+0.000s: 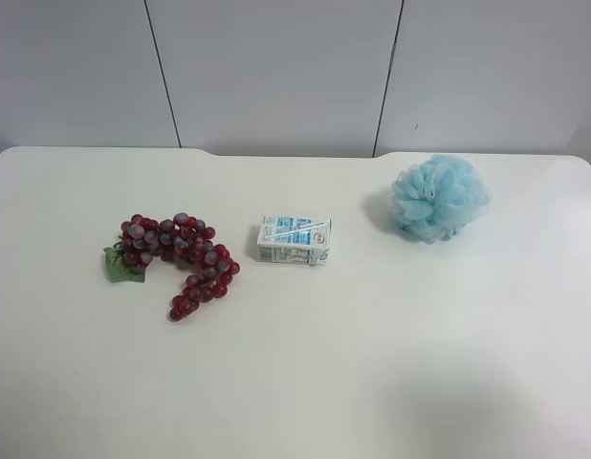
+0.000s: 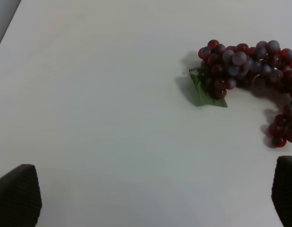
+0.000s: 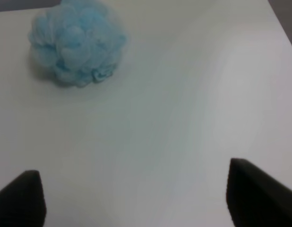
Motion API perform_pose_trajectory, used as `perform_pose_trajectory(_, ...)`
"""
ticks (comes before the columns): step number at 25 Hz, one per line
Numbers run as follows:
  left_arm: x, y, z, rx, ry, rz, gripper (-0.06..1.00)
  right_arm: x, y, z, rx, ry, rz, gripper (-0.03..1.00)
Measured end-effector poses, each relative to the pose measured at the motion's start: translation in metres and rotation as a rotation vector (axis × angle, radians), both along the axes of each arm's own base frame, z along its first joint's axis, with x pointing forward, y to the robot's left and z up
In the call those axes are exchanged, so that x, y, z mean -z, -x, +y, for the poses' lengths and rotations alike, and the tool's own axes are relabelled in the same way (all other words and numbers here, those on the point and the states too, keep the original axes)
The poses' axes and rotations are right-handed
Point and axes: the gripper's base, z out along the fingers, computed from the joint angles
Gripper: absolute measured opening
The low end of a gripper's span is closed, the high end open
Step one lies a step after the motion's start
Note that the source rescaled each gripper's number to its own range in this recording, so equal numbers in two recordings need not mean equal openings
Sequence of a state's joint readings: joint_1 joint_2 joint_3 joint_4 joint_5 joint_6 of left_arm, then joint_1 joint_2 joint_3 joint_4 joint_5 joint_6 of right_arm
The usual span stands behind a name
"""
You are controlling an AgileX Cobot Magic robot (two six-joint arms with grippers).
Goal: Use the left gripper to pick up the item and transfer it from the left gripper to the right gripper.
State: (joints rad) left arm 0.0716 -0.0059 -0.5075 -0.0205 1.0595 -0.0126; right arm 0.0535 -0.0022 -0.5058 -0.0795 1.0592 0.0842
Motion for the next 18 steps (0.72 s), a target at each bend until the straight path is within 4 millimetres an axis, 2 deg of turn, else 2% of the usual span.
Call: perform_pose_trajectory(18,0.0000,0.0000,0.0000,0.000,0.000,0.000,1.00,0.0000,0.0000,0.0000,0.000,0.000,0.000,0.67)
